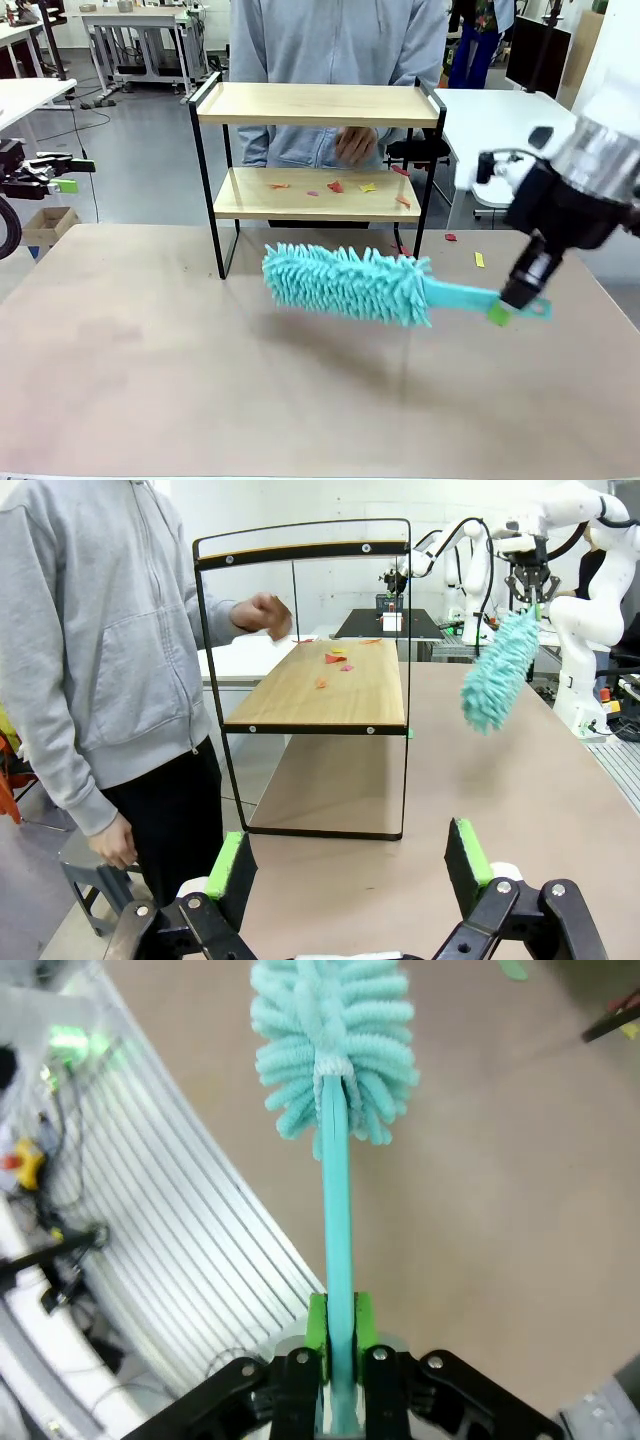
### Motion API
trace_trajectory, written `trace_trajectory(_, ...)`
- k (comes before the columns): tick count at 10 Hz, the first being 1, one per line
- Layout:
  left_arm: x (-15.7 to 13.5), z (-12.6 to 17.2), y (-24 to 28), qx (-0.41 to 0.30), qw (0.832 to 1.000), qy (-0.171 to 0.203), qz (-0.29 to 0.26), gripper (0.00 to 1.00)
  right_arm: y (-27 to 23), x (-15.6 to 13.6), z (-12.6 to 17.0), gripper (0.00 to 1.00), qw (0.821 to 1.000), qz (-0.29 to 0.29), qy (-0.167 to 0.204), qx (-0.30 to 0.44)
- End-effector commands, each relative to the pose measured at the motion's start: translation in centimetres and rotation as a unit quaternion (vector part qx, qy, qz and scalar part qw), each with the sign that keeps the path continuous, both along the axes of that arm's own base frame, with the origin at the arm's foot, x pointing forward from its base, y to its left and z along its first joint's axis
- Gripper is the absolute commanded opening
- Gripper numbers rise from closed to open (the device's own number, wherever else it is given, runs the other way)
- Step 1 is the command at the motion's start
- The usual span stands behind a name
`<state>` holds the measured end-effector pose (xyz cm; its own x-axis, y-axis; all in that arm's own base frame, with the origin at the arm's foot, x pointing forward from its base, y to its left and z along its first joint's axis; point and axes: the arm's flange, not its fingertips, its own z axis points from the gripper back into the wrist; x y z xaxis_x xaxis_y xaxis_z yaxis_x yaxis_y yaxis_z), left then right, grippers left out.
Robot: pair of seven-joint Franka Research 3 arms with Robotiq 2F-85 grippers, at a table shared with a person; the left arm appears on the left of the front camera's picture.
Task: Clean the shelf.
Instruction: Clean the specific section of the Shelf indicated by the human with the Duster.
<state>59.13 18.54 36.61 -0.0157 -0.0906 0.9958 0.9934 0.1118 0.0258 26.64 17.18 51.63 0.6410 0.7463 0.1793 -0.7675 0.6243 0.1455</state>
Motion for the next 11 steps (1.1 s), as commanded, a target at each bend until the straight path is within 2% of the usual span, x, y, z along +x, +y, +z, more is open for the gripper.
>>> trace_trajectory(1,-0.1,0.2,-0.1,0.000,1.000,-0.002,-0.001,1.00,3.4,1.1,2.4,0.13,0.996,-0.088,-0.005,0.027)
trace_trajectory(4,-0.1,0.2,-0.1,0.000,1.000,-0.002,-0.001,1.00,8.8,2.8,5.1,0.13,0.992,-0.118,-0.028,0.044)
trace_trajectory(5,-0.1,0.2,-0.1,0.000,1.000,-0.002,-0.001,1.00,10.2,3.5,5.7,0.13,0.988,-0.146,-0.037,0.046)
trace_trajectory(7,-0.1,0.2,-0.1,0.000,1.000,-0.002,-0.001,1.00,12.0,4.2,6.1,0.13,0.982,-0.172,-0.022,0.071)
trace_trajectory(8,-0.1,0.2,-0.1,0.000,1.000,-0.002,-0.001,1.00,10.3,3.0,5.7,0.13,0.990,-0.128,-0.028,0.050)
trace_trajectory(11,-0.1,0.2,-0.1,0.000,1.000,-0.002,-0.001,1.00,10.3,3.0,5.7,0.13,0.990,-0.128,-0.028,0.050)
